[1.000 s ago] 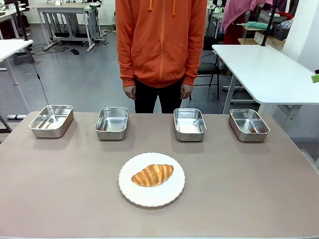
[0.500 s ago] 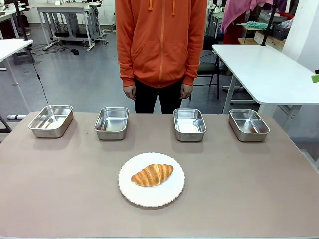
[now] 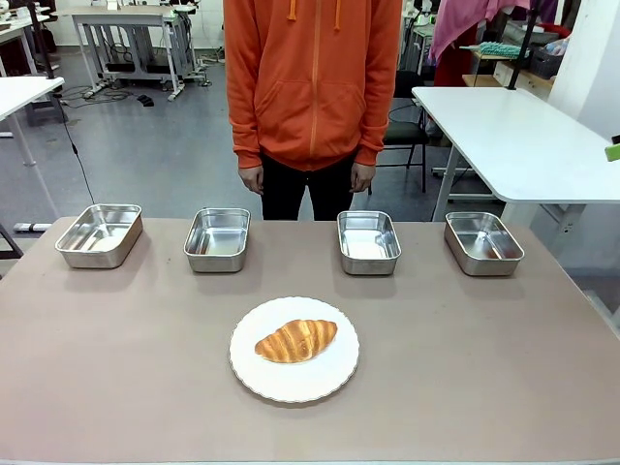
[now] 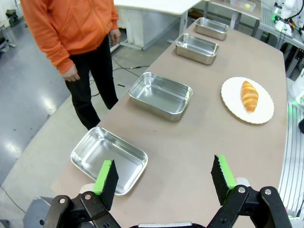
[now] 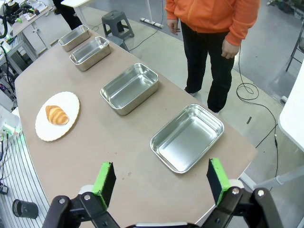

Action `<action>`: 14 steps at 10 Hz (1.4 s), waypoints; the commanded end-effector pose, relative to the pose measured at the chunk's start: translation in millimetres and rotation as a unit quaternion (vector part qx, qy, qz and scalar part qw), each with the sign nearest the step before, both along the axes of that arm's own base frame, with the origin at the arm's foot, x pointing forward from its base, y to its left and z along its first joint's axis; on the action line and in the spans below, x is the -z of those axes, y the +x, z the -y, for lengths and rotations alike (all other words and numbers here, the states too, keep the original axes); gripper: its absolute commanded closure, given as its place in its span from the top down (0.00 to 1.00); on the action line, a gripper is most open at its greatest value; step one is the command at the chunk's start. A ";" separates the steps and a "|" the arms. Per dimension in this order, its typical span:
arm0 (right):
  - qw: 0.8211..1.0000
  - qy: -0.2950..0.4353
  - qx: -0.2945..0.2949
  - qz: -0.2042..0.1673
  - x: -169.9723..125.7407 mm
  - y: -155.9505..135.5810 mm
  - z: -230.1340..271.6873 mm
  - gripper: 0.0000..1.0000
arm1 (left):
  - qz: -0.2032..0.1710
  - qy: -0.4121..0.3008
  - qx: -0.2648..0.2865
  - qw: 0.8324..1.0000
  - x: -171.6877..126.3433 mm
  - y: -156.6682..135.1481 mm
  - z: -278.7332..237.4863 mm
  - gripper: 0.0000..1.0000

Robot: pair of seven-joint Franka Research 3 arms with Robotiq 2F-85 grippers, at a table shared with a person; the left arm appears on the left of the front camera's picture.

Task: Place the bread in the container.
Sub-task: Place the Butter Roll into the Airtight Container indicated by the human.

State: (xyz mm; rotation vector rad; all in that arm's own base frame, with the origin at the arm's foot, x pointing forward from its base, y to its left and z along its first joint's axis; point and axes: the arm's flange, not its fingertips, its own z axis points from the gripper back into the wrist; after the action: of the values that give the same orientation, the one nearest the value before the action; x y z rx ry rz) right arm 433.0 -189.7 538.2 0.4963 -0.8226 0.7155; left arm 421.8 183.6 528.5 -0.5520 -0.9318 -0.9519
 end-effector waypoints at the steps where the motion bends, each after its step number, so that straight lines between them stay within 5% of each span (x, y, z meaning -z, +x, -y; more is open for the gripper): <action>1: 1.000 0.004 -0.003 0.004 -1.0 0.5 -0.5 1.00 | 0.007 -0.004 0.007 1.000 -1.4 -0.7 -2.1 1.00; 14: 1.000 0.004 -0.003 0.004 -1.0 0.5 -0.5 1.00 | 0.007 -0.004 0.007 1.000 -1.4 -0.7 -2.1 1.00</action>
State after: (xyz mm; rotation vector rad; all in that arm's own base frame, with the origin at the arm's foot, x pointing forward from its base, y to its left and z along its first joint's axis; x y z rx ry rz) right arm 433.0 -189.7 538.2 0.4963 -0.8226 0.7155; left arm 421.8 183.6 528.6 -0.5520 -0.9318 -0.9519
